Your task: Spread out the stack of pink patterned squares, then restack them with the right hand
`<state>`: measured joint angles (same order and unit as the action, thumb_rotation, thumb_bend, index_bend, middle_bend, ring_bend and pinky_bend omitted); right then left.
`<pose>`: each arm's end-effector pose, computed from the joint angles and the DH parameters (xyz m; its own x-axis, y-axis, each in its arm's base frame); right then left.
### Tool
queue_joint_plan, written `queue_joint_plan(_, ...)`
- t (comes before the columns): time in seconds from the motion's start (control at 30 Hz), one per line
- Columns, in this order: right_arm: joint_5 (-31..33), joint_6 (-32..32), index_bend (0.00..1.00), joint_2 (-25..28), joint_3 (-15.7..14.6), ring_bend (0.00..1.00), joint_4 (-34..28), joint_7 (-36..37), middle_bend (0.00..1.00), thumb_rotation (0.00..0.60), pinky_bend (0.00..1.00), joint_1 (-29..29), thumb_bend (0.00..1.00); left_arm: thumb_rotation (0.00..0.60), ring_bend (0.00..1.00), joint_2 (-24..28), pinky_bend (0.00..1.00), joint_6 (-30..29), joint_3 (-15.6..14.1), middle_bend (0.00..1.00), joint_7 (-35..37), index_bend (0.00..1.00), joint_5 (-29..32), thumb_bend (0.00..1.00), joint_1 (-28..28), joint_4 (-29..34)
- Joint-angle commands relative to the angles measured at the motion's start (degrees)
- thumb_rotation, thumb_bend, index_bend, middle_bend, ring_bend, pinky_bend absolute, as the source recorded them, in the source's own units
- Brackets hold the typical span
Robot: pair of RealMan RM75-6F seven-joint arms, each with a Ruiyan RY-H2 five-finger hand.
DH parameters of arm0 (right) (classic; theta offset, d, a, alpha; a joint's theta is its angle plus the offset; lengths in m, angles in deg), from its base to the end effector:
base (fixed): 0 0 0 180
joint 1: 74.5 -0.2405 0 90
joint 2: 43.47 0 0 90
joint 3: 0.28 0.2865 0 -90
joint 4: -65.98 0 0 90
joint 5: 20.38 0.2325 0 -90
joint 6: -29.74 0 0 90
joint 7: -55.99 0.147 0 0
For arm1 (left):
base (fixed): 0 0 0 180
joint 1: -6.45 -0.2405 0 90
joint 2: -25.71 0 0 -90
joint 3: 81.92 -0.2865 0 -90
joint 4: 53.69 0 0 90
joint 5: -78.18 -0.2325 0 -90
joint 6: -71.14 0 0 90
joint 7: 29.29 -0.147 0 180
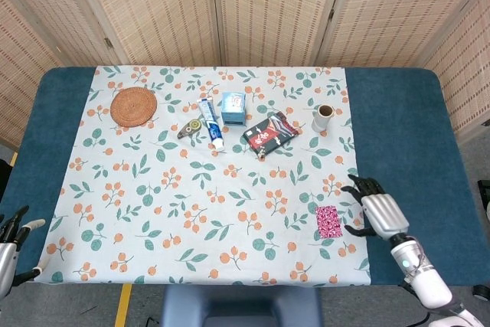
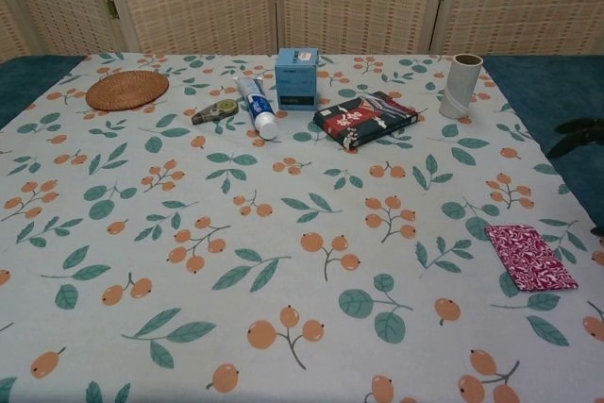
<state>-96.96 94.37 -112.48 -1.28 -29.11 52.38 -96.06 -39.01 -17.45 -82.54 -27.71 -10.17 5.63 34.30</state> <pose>-0.3068 -0.2545 0.0653 0.3572 -0.3385 0.8705 -0.9339 -0.1476 0.3257 -0.3738 0.1390 0.1535 0.4324 0.0408 0.9008 0.9000 0.0423 -0.4339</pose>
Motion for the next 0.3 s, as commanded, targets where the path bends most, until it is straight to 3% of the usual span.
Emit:
queue_joint_plan(0.03,-5.3,12.3,0.17,1.7,-0.2,0.00,-1.0,-0.9,0.08,0.584,0.00,6.4,0.26,0.600,0.17,-0.4,0.00,-0.4,0.6,0.09,-0.5,0.25,0.3,0.28,0.2,0.3)
queue_joint_plan(0.3,-10.8,26.3,0.17,2.4,-1.4,0.00,0.5,0.9,0.10,0.600,0.00,14.8,0.26,0.600,0.17,-2.3,0.00,-3.0,2.4,0.09,-2.1,0.23,-0.4,0.28,0.6,0.7)
